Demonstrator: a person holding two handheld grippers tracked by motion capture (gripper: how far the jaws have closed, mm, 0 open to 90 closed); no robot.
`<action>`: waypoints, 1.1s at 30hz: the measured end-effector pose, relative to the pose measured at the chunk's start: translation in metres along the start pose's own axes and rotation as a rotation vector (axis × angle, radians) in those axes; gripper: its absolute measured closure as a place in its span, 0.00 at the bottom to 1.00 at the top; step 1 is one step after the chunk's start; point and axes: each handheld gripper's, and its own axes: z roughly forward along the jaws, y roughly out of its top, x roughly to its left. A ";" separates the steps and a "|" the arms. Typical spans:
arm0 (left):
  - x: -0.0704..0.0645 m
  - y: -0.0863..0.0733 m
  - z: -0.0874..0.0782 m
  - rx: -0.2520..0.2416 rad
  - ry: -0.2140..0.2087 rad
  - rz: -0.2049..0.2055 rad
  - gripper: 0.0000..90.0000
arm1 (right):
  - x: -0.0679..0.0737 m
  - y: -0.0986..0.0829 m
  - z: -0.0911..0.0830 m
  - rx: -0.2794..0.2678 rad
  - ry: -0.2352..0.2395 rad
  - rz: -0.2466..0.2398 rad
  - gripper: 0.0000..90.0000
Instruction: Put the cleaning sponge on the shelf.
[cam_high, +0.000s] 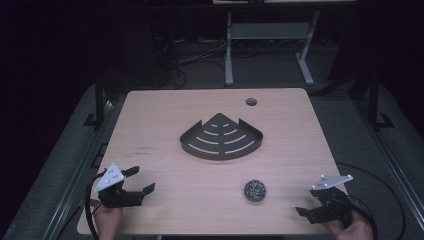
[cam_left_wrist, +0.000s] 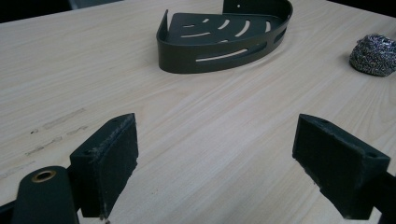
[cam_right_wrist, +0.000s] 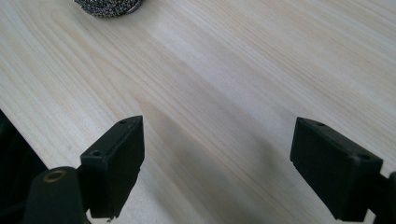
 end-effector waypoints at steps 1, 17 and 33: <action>0.000 0.000 0.000 -0.002 0.000 -0.005 0.15 | 0.000 0.001 0.000 -0.003 0.003 -0.004 0.19; 0.002 -0.002 -0.004 -0.003 0.011 -0.007 0.15 | 0.015 0.020 0.002 0.028 0.043 -0.063 0.19; 0.001 -0.002 -0.005 -0.006 0.011 -0.009 0.15 | 0.028 0.043 0.013 0.050 0.084 -0.134 0.18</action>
